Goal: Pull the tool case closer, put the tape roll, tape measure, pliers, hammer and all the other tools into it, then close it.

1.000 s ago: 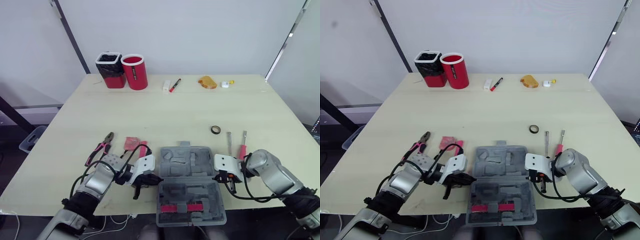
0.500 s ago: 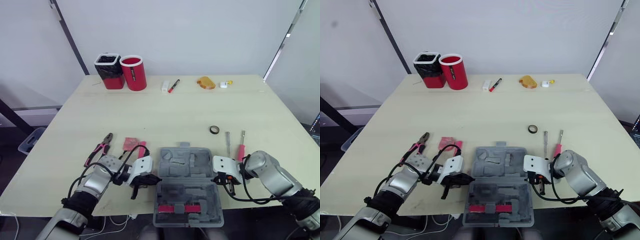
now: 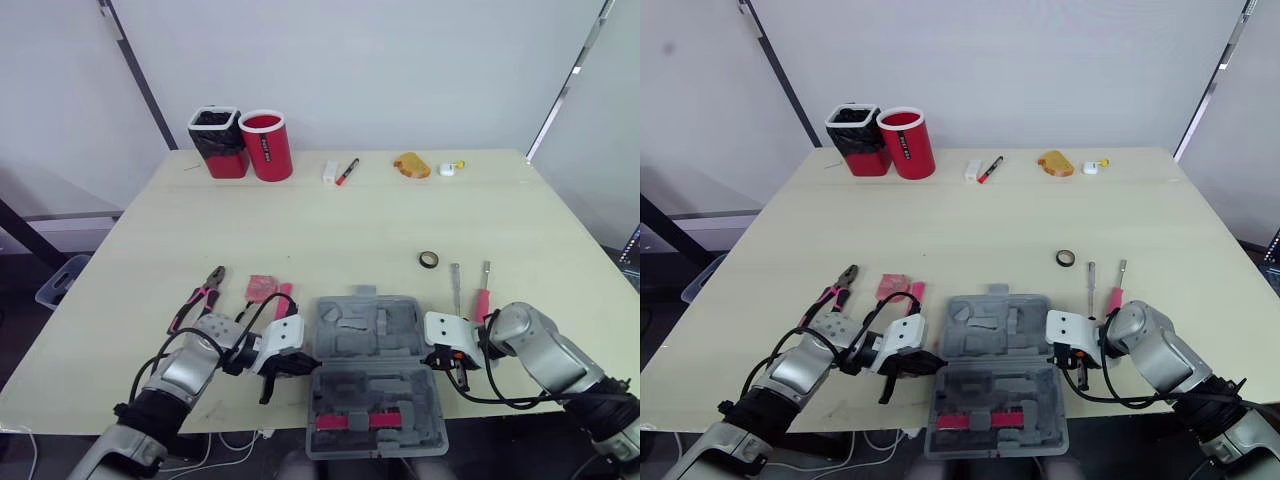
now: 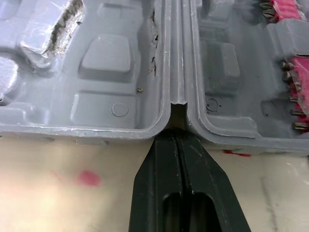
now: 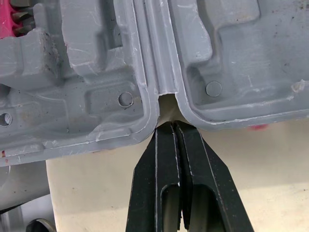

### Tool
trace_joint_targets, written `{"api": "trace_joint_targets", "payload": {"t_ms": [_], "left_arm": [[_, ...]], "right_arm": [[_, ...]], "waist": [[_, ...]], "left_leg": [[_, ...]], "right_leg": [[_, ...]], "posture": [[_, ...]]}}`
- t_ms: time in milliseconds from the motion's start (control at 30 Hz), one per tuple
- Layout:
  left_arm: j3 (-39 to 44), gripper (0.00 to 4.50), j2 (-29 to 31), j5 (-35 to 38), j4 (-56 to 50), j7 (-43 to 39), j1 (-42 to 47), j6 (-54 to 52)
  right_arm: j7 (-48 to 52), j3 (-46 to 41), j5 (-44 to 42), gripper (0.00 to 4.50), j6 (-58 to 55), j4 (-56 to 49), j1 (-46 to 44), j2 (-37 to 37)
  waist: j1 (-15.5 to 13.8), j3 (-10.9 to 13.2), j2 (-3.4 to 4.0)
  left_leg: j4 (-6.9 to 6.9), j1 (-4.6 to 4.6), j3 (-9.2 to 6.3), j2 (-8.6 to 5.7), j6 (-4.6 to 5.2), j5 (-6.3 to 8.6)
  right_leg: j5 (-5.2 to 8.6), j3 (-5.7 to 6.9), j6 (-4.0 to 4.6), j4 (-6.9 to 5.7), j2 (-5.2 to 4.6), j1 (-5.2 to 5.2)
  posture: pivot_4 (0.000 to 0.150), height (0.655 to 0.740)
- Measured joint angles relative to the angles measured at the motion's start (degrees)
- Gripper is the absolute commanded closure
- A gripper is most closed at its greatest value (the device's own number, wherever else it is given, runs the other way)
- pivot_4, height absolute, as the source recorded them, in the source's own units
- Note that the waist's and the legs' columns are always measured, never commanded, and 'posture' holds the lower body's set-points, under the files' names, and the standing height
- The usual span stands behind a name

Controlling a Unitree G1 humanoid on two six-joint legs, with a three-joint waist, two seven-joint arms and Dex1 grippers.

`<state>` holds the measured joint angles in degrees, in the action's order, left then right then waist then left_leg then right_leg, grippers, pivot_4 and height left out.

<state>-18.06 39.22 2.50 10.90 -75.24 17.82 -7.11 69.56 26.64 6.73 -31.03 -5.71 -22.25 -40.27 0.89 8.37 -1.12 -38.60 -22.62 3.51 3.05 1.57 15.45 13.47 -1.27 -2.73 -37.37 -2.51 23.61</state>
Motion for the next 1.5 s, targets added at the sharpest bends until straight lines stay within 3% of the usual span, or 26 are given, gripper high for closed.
{"api": "trace_joint_targets", "payload": {"t_ms": [467, 667, 900, 1067, 1100, 1233, 1300, 1333, 1367, 1467, 1500], "left_arm": [[-0.40, 4.50, 1.00, 0.00, -4.49, 0.04, -0.42, -6.70], [0.97, 4.50, 2.49, 0.75, -4.60, 0.68, -1.26, -6.04], [8.36, 4.50, 4.01, 6.67, -5.66, 1.62, -6.94, -4.73], [22.74, 4.50, 1.97, 20.75, -11.58, 4.07, -14.32, -8.85], [25.61, 4.25, 2.16, 22.65, -11.88, 4.54, -15.69, -9.63], [32.63, 3.06, 2.34, 27.09, -12.67, 5.79, -20.28, -11.08], [36.62, 2.20, 2.48, 28.13, -11.67, 6.52, -24.12, -11.14], [38.14, 1.56, 2.51, 28.34, -11.27, 6.85, -25.31, -11.15], [39.88, 1.35, 2.60, 28.75, -11.10, 6.97, -26.46, -11.12], [44.00, 0.15, 2.99, 29.17, -10.42, 6.91, -30.84, -9.76], [44.88, 0.04, 3.05, 29.13, -9.59, 6.92, -31.90, -9.54]], "right_arm": [[-1.10, 0.12, -0.26, 4.44, 0.19, 0.04, 0.00, -0.13], [-1.65, -2.91, -1.37, 4.44, 0.39, 0.02, 0.35, -3.76], [-2.63, -11.92, -7.58, 4.44, -0.36, -4.13, 5.59, -6.69], [-8.23, -31.57, -21.17, 4.44, 3.85, -13.09, 16.96, 1.76], [-8.82, -34.06, -23.06, 4.49, 4.18, -13.85, 18.79, 1.99], [-10.43, -41.56, -25.86, 3.38, 6.57, -14.22, 25.37, 1.85], [-10.46, -45.96, -27.23, 2.44, 8.27, -14.07, 31.57, 1.97], [-10.36, -47.50, -27.76, 1.83, 9.04, -14.08, 33.65, 2.01], [-10.23, -49.41, -28.58, 1.52, 9.79, -14.14, 35.74, 2.01], [-9.67, -55.77, -30.78, 0.24, 11.98, -14.23, 42.10, 2.00], [-9.56, -56.96, -30.89, 0.07, 12.22, -13.76, 43.33, 2.00]], "waist": [[-0.13, 0.02, -0.02], [-0.16, 0.03, -0.02], [-0.22, 0.05, -0.04], [-0.39, 0.08, -0.14], [-0.39, 0.09, -0.13], [-0.42, 0.07, -0.15], [-0.42, 0.07, -0.15], [-0.39, 0.08, -0.14], [-0.39, 0.08, -0.14], [-0.36, 0.05, -0.16], [-0.34, 0.05, -0.18]], "left_leg": [[0.00, -0.05, -0.01, 0.00, 0.00, 0.00], [0.00, -0.09, 0.00, 0.01, 0.00, 0.00], [0.01, -0.13, 0.00, 0.06, 0.00, 0.00], [0.07, -0.20, -0.13, 0.14, -0.02, 0.01], [0.09, -0.19, -0.14, 0.12, -0.02, 0.01], [0.07, -0.10, -0.09, 0.08, -0.02, 0.01], [0.15, -0.11, -0.01, 0.08, -0.02, 0.01], [0.15, -0.11, 0.02, 0.08, -0.02, 0.01], [0.14, -0.09, 0.03, 0.09, -0.02, 0.01], [0.15, -0.02, 0.03, 0.12, -0.03, 0.02], [0.17, -0.02, 0.03, 0.12, -0.03, 0.02]], "right_leg": [[0.01, 0.00, 0.02, 0.03, 0.01, 0.02], [0.02, -0.01, 0.03, 0.07, 0.00, 0.05], [0.02, 0.01, 0.03, 0.14, 0.00, 0.05], [-0.02, 0.12, -0.03, 0.26, -0.02, 0.00], [-0.02, 0.10, -0.04, 0.30, -0.04, 0.00], [0.03, 0.08, 0.06, 0.35, -0.14, -0.08], [0.04, 0.11, 0.06, 0.44, -0.13, -0.06], [0.04, 0.11, 0.08, 0.44, -0.13, -0.06], [0.07, 0.11, 0.12, 0.44, -0.13, -0.07], [0.12, 0.07, 0.20, 0.44, -0.14, -0.08], [0.12, 0.07, 0.20, 0.45, -0.15, -0.07]], "posture": [[0.150, 0.7400], [0.150, 0.7400], [0.150, 0.7400], [0.150, 0.7400], [0.150, 0.7400], [0.150, 0.7400], [0.150, 0.7400], [0.150, 0.7400], [0.150, 0.7400], [0.150, 0.7400], [0.150, 0.7400]]}}
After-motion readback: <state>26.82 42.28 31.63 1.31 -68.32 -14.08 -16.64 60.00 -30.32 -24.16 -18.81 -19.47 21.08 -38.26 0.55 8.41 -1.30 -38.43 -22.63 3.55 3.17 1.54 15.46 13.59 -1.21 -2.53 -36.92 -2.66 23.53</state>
